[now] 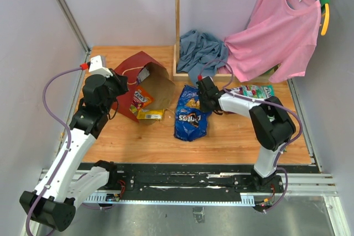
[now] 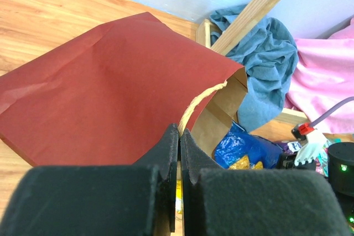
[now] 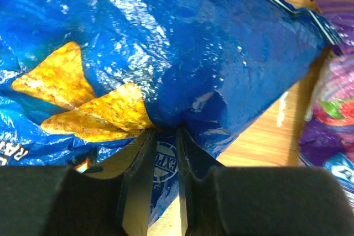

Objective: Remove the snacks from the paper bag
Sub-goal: Place the snack at the center of the board.

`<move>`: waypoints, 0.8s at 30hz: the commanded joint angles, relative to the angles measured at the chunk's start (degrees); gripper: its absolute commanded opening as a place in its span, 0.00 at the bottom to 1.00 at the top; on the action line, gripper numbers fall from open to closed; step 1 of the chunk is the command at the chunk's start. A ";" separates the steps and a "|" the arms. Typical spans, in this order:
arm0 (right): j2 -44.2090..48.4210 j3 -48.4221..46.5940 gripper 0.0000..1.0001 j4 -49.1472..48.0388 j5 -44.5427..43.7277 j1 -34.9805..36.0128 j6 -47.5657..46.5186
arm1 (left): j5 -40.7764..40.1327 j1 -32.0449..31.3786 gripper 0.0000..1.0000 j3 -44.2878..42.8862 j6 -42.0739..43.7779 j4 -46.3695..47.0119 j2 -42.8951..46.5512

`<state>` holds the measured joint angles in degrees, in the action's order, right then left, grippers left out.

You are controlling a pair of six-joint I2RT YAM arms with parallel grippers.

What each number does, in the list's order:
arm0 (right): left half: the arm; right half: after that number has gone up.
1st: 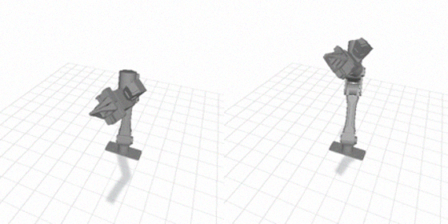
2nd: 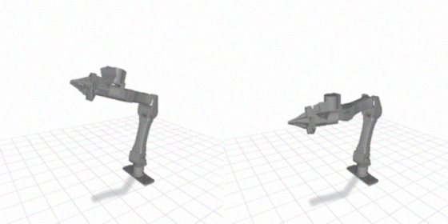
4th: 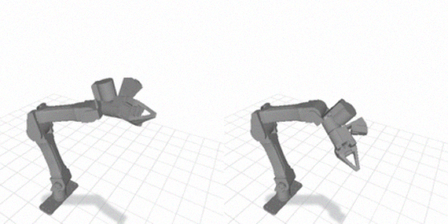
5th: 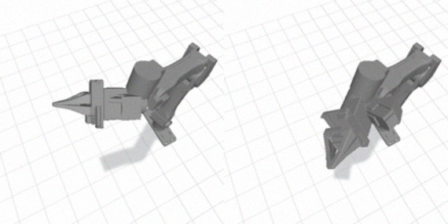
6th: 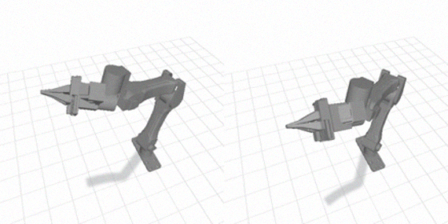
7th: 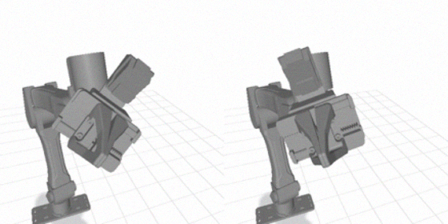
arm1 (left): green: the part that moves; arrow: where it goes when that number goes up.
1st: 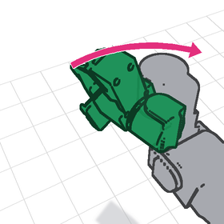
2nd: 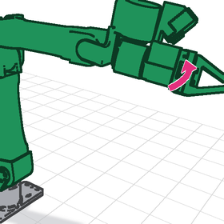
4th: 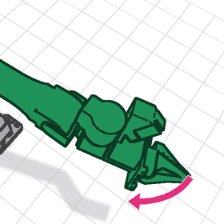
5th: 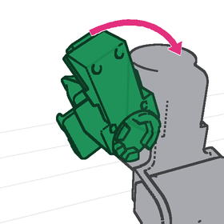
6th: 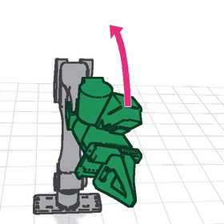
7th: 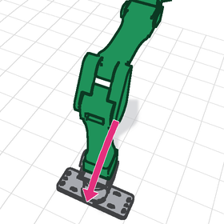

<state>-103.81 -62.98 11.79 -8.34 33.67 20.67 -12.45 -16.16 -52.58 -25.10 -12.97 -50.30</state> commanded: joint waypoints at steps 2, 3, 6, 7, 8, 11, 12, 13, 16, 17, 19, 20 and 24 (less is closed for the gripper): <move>2.71 3.27 0.23 5.39 -6.11 -4.70 -2.82 | -1.72 0.65 0.00 0.45 0.82 0.83 1.35; 3.71 3.68 0.23 5.47 -6.46 -5.34 -3.13 | -1.71 0.61 0.00 0.37 0.83 0.80 1.35; 6.97 4.70 0.28 4.71 -6.44 -6.18 -5.03 | -1.54 0.63 0.00 0.37 0.79 0.93 1.35; 8.43 5.31 0.30 3.89 -5.09 -6.04 -6.08 | -1.53 0.61 0.00 0.37 0.84 0.92 1.30; 10.20 5.92 0.34 3.00 -3.70 -5.68 -6.61 | -1.46 0.65 0.01 0.37 0.84 0.91 1.34; 15.77 7.15 0.41 1.68 -2.47 -2.80 -7.51 | -1.44 0.65 0.00 0.37 0.79 1.02 1.35; 17.42 7.17 0.41 1.99 -2.88 -1.57 -7.66 | -1.42 0.66 0.00 0.37 0.91 1.02 1.35; 18.78 7.16 0.40 2.42 -3.13 -0.19 -7.67 | -1.36 0.66 0.01 0.37 0.93 1.08 1.35; 22.00 8.55 0.30 2.90 -2.55 2.31 -6.00 | -1.20 0.61 0.00 0.37 0.89 1.11 1.43; 23.01 9.95 0.26 2.39 -1.71 2.43 -4.81 | -1.18 0.61 0.00 0.37 0.88 1.17 1.44; 24.95 13.83 0.22 0.43 -2.01 2.45 -2.22 | -1.09 0.61 0.01 0.45 0.88 1.19 1.56; 25.27 16.03 0.21 -0.90 -2.51 2.27 -1.24 | -1.09 0.61 0.01 0.46 0.83 1.19 1.65; 24.42 18.52 0.24 -5.43 1.95 2.74 0.70 | -0.95 0.61 0.01 0.46 0.61 1.28 1.71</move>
<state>-78.26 -47.03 10.17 -9.98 36.01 17.87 -12.80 -16.16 -52.58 -24.84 -12.97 -49.80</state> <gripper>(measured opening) 0.220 0.018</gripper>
